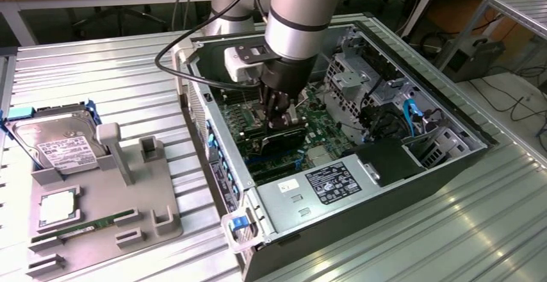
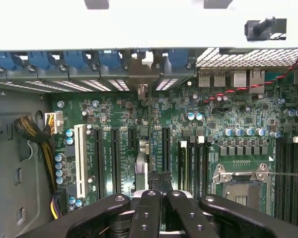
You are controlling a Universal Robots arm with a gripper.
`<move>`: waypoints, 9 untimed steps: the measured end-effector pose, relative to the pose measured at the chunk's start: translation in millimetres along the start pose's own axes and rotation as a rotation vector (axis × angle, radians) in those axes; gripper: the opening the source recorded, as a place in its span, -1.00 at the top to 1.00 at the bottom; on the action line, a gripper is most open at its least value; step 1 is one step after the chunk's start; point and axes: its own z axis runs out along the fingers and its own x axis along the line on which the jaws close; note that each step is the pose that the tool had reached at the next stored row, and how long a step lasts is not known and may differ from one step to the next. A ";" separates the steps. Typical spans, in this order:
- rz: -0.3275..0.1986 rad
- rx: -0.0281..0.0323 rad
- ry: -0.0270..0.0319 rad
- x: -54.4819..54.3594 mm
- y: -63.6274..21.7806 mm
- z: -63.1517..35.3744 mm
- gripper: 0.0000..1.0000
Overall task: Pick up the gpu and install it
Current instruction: 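Insert the gpu into the slot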
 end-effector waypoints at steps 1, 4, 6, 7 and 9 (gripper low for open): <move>0.000 0.0000 0.0000 0.1 0.8 0.1 0.79; 0.000 -0.0001 0.0005 0.8 2.1 0.3 0.79; 0.000 0.0000 0.0005 1.7 2.1 0.7 0.79; 0.000 0.0000 0.0005 2.3 2.1 0.8 0.79; 0.000 0.0000 0.0006 3.8 2.1 1.0 0.79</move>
